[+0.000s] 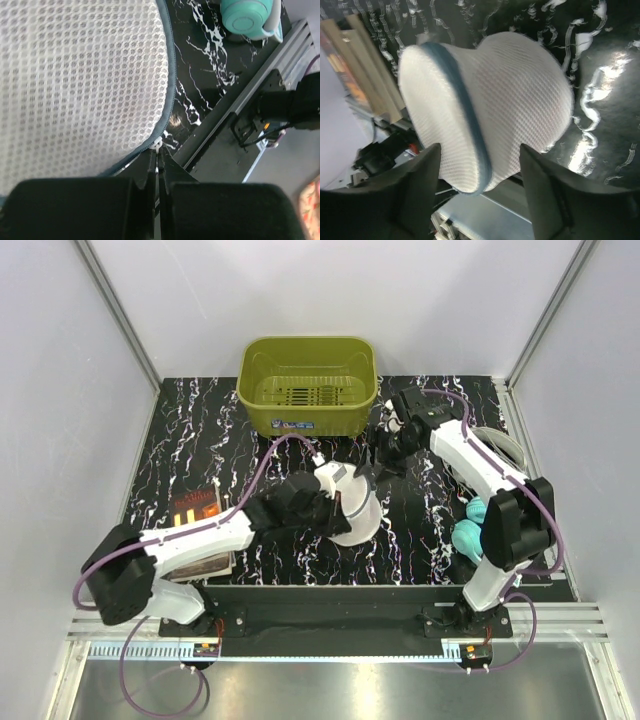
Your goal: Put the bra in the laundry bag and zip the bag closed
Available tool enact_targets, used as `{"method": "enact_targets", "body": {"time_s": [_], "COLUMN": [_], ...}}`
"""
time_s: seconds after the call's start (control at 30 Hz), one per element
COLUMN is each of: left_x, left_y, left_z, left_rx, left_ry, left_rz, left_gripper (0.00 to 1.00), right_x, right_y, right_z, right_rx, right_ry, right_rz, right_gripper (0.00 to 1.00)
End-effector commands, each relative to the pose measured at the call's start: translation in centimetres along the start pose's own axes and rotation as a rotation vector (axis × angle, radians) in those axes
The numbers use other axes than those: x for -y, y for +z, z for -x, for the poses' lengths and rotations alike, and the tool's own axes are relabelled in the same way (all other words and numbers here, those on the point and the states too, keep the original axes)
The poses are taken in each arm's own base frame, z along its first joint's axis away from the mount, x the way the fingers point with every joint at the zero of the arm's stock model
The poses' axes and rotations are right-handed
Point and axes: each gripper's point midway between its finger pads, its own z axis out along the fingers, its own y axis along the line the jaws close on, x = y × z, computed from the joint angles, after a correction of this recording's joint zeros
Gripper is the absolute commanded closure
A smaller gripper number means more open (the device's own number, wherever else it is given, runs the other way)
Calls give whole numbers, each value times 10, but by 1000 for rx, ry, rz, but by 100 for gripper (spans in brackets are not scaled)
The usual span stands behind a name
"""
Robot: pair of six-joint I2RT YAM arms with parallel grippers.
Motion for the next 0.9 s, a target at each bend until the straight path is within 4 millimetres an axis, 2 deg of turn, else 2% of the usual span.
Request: {"method": "enact_targets", "body": {"time_s": [0.0, 0.03, 0.1, 0.13, 0.17, 0.2, 0.23, 0.3, 0.37, 0.4, 0.6, 0.63, 0.73, 0.77, 0.83, 0.87], "left_x": [20, 22, 23, 25, 26, 28, 31, 32, 35, 36, 42, 43, 45, 45, 43, 42], "left_y": [17, 19, 25, 26, 28, 29, 29, 30, 30, 30, 31, 30, 28, 28, 29, 30], "left_z": [35, 38, 37, 40, 40, 41, 42, 42, 41, 41, 36, 35, 37, 36, 35, 32], "left_rx": [100, 103, 90, 94, 93, 94, 93, 95, 89, 88, 72, 72, 86, 85, 81, 74], "left_ry": [-79, -82, -87, -88, -92, -91, -94, -95, -92, -91, -87, -88, -77, -76, -74, -75], "left_rz": [-58, -64, -71, -75, -80, -88, -99, -109, -119, -122, -138, -140, -150, -151, -149, -146], "left_gripper": [100, 100, 100, 100, 100, 100, 100, 100, 100, 100, 100, 100, 100, 100, 100, 100], "right_x": [29, 28, 35, 34, 30, 19, 17, -1, 1, 4, 1, 3, 13, 18, 21, 23], "right_y": [-16, -25, -29, -38, -42, -54, -49, -56, -47, -43, -24, -21, -7, -1, 4, 6], "right_z": [-6, -9, -24, -34, -39, -45, -52, -64, -68, -71, -53, -50, -47, -47, -47, -48], "right_rx": [-2, 22, 17, 33, 43, 76, 79, 82, 92, 94, 110, 119, 115, 110, 105, 104], "right_ry": [38, 38, 83, 97, 140, 153, 178, 264, 319, 327, 303, 310, 317, 323, 325, 325], "right_rz": [-164, -159, -171, -159, -136, -87, -40, 81, 121, 124, 138, 129, 98, 81, 78, 73], "right_gripper": [20, 17, 9, 8, 7, 7, 7, 8, 11, 13, 29, 34, 40, 46, 52, 66]}}
